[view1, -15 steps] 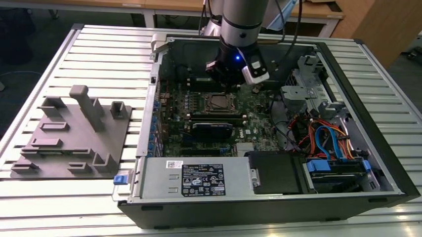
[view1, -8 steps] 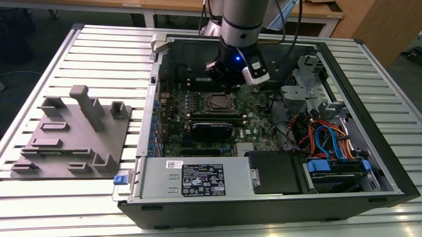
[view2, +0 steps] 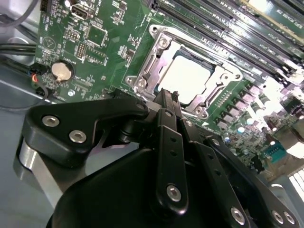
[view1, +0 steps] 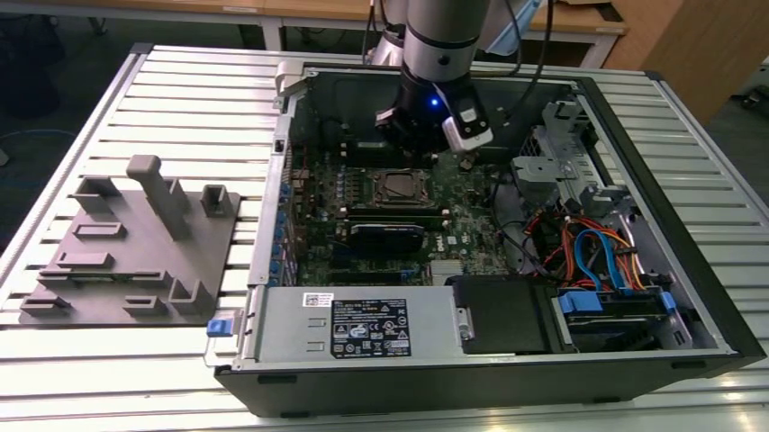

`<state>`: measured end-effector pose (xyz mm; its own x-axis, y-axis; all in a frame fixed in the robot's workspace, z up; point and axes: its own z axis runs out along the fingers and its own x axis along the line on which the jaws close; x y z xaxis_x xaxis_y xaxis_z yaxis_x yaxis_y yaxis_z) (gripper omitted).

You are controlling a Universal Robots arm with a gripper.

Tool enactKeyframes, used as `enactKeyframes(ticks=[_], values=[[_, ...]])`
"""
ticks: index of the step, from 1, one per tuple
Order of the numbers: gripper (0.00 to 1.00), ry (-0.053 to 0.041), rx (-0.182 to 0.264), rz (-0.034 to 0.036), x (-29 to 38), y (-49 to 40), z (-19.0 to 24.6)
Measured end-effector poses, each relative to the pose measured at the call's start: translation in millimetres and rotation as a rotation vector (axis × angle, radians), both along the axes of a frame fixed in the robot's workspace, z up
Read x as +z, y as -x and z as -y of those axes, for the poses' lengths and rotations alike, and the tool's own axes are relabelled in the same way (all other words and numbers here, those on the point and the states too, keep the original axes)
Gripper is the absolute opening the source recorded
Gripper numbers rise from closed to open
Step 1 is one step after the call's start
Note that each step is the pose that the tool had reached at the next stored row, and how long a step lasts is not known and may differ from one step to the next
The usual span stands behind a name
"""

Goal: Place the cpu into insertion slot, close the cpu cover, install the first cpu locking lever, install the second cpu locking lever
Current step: 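Install the second cpu locking lever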

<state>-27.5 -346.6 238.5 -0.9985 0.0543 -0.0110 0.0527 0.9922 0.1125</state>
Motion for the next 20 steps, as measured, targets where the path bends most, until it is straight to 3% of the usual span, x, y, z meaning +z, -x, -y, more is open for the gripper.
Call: enactKeyframes(ticks=[2,10,20], values=[[0.10,0.0001,0.000,0.0000,2.7,0.0,0.0],[0.10,0.0010,0.000,0.0000,2.8,0.0,2.3],[0.10,0.0067,0.000,0.0000,2.7,0.0,12.6]])
